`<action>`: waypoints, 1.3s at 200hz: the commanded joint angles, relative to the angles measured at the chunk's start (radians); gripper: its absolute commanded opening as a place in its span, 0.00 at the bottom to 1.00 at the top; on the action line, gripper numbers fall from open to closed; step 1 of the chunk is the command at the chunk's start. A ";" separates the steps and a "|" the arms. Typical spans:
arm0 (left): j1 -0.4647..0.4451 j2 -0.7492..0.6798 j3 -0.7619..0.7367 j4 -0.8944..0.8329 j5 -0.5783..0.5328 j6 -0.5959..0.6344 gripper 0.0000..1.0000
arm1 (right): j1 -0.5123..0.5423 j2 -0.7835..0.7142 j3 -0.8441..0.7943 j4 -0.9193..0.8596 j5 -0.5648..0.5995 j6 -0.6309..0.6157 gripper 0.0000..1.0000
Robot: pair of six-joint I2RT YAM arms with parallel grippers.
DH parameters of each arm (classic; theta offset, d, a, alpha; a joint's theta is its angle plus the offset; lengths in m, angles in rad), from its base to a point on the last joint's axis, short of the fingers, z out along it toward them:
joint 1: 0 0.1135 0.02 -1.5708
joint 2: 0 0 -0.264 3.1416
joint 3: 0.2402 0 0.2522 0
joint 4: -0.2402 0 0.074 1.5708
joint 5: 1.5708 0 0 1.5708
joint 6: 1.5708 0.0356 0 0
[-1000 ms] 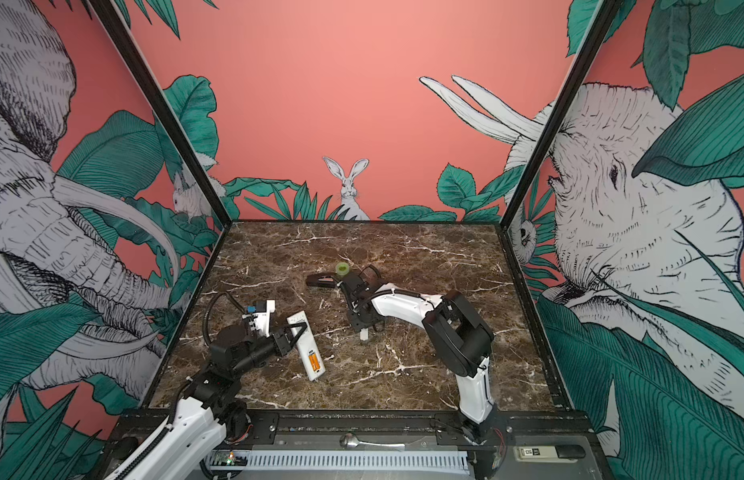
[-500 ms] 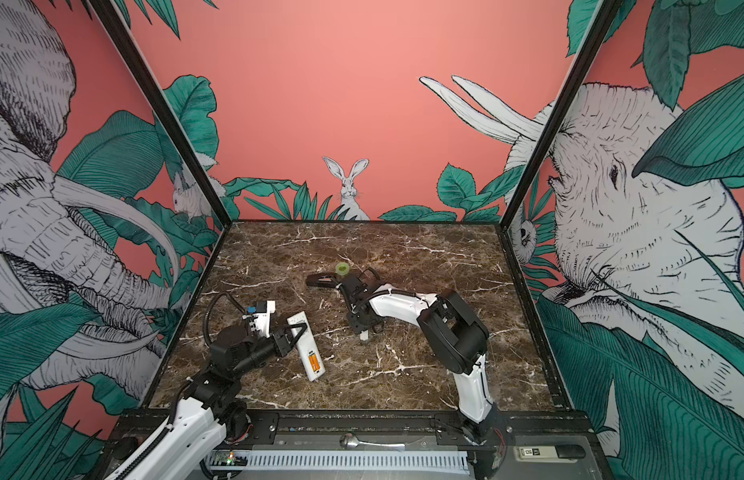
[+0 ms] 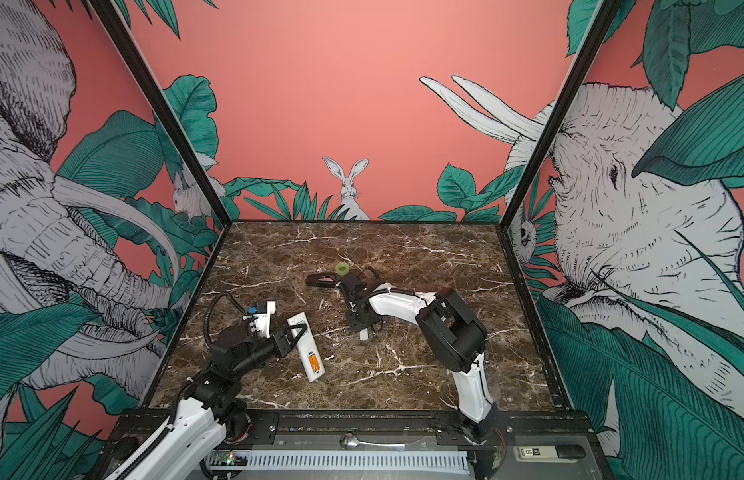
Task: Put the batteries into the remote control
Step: 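Lower the right gripper and close it on the white battery cover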
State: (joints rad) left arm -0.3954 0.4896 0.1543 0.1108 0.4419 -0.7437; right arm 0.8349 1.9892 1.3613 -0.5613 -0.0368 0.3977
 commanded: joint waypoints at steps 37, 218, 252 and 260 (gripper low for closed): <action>0.007 -0.006 -0.012 0.024 -0.005 0.009 0.00 | 0.012 0.029 0.041 -0.025 0.011 -0.003 0.42; 0.007 -0.006 -0.010 0.032 -0.007 0.003 0.00 | 0.047 0.068 0.095 -0.108 0.075 -0.023 0.37; 0.006 -0.017 -0.015 0.028 -0.008 -0.002 0.00 | 0.047 0.068 0.091 -0.106 0.066 -0.022 0.36; 0.007 -0.019 -0.014 0.026 -0.009 -0.002 0.00 | 0.048 0.069 0.091 -0.105 0.065 -0.021 0.36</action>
State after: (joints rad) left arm -0.3954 0.4881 0.1478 0.1112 0.4358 -0.7406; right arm 0.8749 2.0399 1.4429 -0.6338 0.0189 0.3767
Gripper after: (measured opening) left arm 0.202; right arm 0.358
